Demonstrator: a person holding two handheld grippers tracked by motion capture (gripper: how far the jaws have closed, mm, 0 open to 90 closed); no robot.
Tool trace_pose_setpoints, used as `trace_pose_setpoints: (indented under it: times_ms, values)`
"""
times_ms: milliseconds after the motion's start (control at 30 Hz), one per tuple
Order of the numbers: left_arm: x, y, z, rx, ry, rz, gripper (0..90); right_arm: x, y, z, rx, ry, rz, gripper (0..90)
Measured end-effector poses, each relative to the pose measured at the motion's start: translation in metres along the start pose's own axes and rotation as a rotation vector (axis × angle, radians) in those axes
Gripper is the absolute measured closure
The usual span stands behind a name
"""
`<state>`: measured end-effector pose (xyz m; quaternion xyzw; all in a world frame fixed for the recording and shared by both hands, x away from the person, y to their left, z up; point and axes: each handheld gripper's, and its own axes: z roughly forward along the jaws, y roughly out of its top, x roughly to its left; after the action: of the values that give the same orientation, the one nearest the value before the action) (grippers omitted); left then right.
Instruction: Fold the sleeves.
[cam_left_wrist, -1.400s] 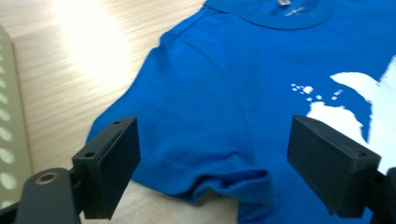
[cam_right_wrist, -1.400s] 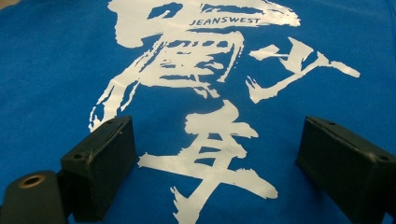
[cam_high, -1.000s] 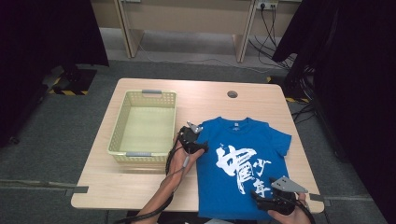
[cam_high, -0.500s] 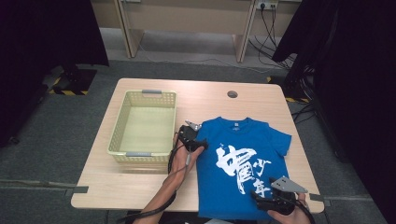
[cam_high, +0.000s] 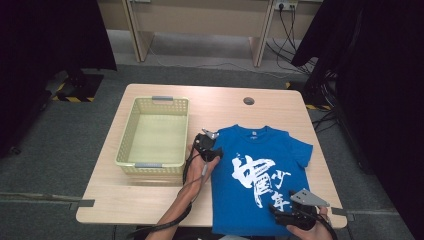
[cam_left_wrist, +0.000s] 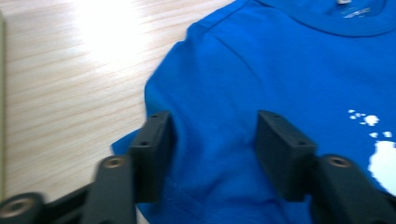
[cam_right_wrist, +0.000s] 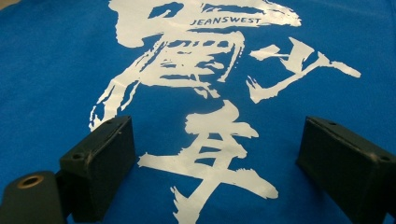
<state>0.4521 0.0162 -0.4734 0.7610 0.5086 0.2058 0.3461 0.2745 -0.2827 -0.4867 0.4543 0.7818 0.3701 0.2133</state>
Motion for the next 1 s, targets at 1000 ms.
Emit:
trace_pose_setpoints:
  times_ms: [1000]
  values:
    - [-0.037,0.024,-0.009,-0.045,-0.128,0.084,78.8,0.000,0.000,0.000,-0.002,0.003,-0.001,11.0]
